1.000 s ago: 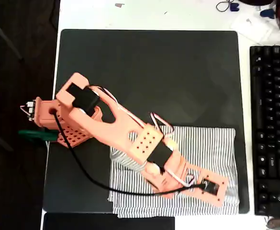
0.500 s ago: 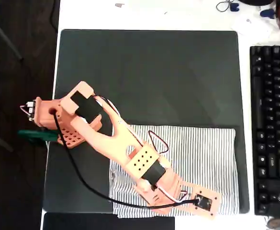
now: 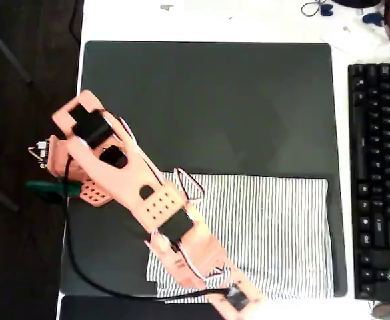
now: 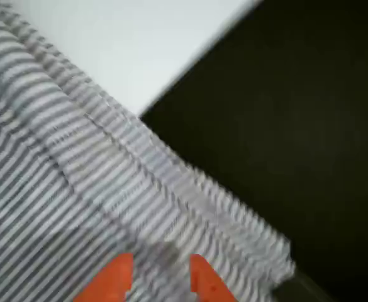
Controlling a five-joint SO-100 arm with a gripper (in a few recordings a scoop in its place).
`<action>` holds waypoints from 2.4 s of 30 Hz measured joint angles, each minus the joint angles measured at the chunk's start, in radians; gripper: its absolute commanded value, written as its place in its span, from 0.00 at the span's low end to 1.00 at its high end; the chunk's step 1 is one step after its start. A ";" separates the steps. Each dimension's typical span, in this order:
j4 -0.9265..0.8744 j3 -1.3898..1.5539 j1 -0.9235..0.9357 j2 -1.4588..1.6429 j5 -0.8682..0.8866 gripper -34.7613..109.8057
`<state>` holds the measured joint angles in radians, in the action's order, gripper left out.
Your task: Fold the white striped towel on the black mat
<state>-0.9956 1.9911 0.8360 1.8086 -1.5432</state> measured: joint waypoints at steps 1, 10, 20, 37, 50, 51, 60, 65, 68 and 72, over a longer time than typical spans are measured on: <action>-0.028 0.012 0.005 0.025 0.040 0.31; -0.163 0.276 0.118 0.288 0.291 0.32; -0.031 0.653 0.184 0.549 0.416 0.38; 0.225 0.655 -0.081 0.348 0.650 0.24; -0.350 0.265 0.032 0.385 0.552 0.24; -0.397 0.218 0.041 0.391 0.541 0.24; -0.695 -0.098 0.035 0.357 0.560 0.24; -0.618 -0.144 -0.095 0.218 0.615 0.24; -0.578 -0.222 -0.184 0.081 0.634 0.24; -0.540 -0.394 -0.272 -0.112 0.683 0.24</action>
<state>-1.5355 1.5969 0.5645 1.6966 -0.8606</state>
